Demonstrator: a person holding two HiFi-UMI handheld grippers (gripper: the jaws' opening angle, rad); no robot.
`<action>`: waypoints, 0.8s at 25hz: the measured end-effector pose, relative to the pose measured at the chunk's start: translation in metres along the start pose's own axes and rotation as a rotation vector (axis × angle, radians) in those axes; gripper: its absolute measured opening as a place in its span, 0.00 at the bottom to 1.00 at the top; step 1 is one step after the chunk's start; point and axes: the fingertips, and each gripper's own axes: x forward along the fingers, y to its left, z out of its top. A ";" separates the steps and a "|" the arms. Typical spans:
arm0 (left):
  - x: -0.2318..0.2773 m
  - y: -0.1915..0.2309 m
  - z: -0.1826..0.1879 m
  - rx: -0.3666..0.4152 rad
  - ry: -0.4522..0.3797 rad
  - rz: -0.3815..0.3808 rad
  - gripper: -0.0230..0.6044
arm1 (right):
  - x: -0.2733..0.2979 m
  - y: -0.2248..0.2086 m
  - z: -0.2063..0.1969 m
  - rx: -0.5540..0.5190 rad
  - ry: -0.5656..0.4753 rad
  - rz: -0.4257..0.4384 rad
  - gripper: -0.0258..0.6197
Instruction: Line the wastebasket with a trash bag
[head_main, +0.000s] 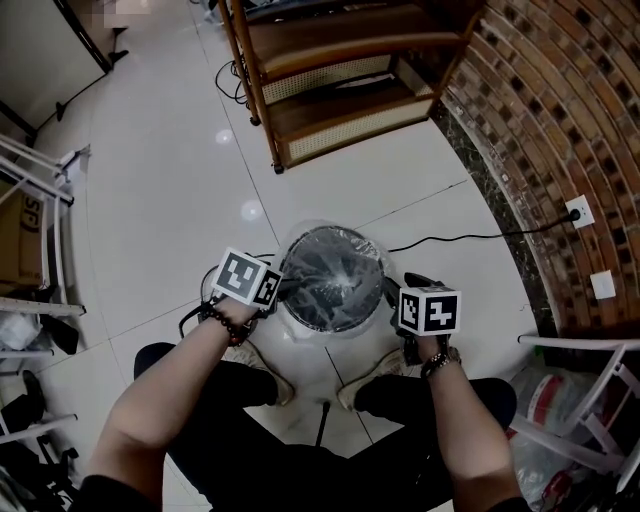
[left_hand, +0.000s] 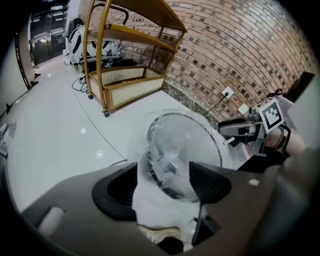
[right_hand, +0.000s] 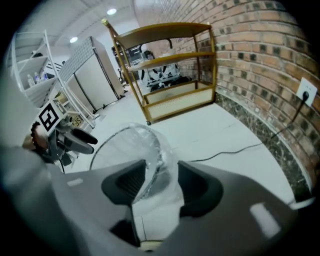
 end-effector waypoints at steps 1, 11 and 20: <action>0.000 -0.002 -0.004 -0.006 -0.001 -0.001 0.56 | -0.003 0.001 -0.007 0.024 0.003 0.000 0.36; 0.025 -0.020 -0.033 -0.072 0.057 -0.071 0.56 | 0.025 0.034 -0.064 0.159 0.105 0.087 0.36; 0.031 -0.019 -0.040 -0.067 0.069 -0.061 0.54 | 0.037 0.039 -0.063 0.219 0.085 0.092 0.26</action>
